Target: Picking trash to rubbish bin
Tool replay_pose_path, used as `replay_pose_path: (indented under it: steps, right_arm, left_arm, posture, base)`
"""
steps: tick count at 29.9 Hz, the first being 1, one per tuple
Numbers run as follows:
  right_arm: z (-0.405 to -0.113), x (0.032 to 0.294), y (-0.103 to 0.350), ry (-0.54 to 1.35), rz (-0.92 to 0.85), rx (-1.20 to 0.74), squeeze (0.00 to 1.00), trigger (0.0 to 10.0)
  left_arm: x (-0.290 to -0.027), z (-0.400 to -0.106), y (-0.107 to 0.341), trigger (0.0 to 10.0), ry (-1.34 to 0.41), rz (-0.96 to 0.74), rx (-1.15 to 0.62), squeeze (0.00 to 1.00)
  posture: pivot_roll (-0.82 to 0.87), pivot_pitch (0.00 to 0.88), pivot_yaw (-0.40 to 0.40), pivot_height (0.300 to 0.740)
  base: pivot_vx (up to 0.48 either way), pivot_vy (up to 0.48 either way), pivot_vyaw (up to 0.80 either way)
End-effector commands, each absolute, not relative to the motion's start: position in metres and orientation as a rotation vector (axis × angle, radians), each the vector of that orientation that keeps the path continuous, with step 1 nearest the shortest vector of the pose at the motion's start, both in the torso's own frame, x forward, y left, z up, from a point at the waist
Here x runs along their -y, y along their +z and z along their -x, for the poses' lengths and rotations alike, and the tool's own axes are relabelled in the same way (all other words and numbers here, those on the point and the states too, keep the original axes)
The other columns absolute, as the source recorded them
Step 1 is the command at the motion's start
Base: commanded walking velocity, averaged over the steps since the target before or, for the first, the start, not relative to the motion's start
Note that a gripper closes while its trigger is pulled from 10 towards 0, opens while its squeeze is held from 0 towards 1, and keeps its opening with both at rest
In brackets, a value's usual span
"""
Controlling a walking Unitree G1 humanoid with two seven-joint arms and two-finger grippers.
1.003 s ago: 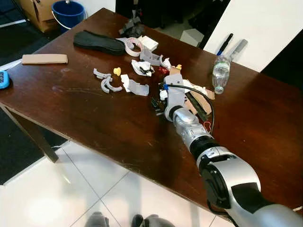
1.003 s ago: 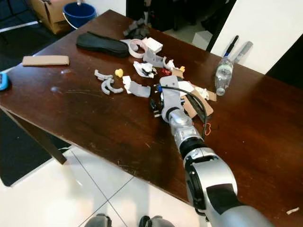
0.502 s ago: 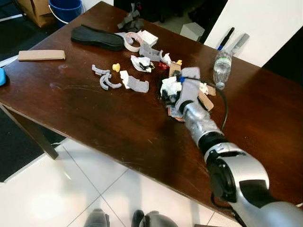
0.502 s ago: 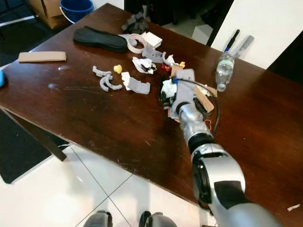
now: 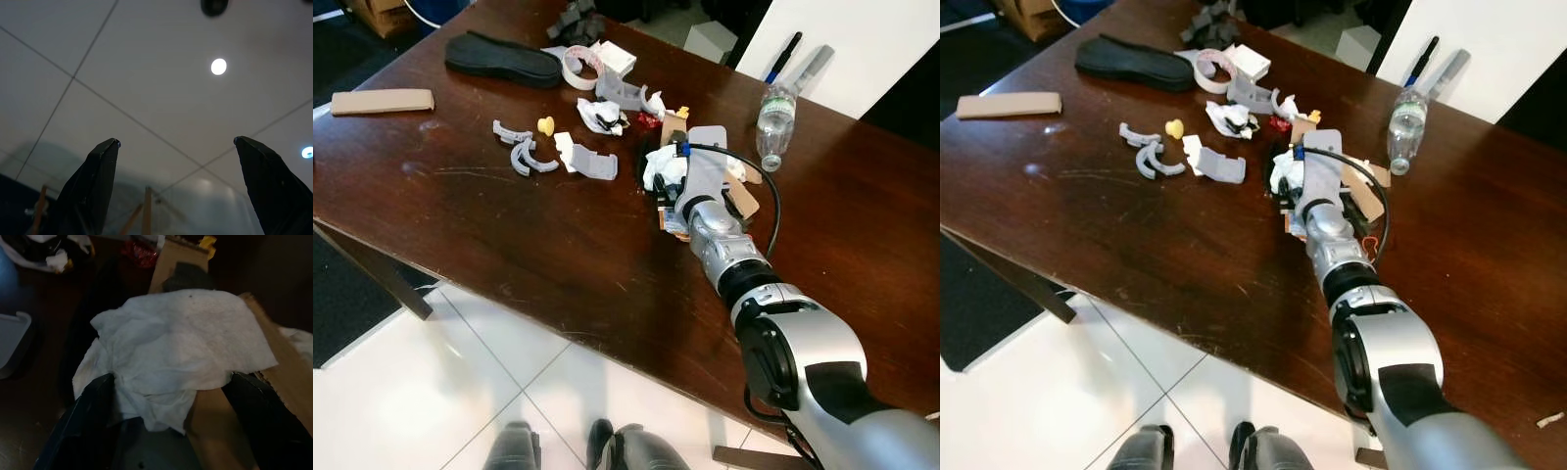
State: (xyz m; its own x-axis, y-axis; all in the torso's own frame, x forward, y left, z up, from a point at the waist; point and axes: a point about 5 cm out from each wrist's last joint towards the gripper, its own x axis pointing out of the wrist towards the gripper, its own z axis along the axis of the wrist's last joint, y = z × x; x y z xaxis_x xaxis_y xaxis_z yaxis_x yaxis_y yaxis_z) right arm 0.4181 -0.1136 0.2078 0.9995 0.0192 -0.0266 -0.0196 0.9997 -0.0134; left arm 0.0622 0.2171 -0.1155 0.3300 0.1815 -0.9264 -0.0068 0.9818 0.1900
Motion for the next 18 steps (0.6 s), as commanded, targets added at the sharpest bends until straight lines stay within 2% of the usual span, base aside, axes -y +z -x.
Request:
replay_pose_path:
  steps: [1,3,4,13,18]
  right_arm:
    - [-0.415,0.112,0.189,0.032,0.032,-0.11,0.0,4.1]
    - [-0.414,0.111,0.188,0.04,0.038,-0.11,0.0,4.1]
    - [-0.414,0.109,0.187,0.056,0.045,-0.112,0.0,0.0]
    - [-0.415,0.11,0.192,0.079,0.06,-0.099,0.0,0.0]
    - [-0.417,0.112,0.201,0.106,0.011,-0.059,0.0,0.0]
  left_arm:
    - [-0.204,-0.041,-0.121,10.0,0.085,-0.151,-1.296,0.0]
    - [-0.204,-0.04,-0.121,10.0,0.085,-0.151,-1.297,0.0]
    - [-0.204,-0.04,-0.121,10.0,0.086,-0.15,-1.298,0.0]
    - [-0.203,-0.047,-0.12,10.0,0.092,-0.142,-1.283,0.0]
    - [-0.203,-0.055,-0.12,10.0,0.093,-0.14,-1.272,0.0]
  posture:
    - [0.27,0.358,-0.176,0.74]
    - [0.27,0.358,-0.176,0.74]
    - [0.27,0.358,-0.176,0.74]
    - [0.26,0.334,-0.184,0.74]
    - [0.25,0.31,-0.179,0.74]
  base:
    - [0.0,0.0,0.0]
    - [0.0,0.0,0.0]
    - [0.0,0.0,0.0]
    - [0.0,0.0,0.0]
    - [0.0,0.0,0.0]
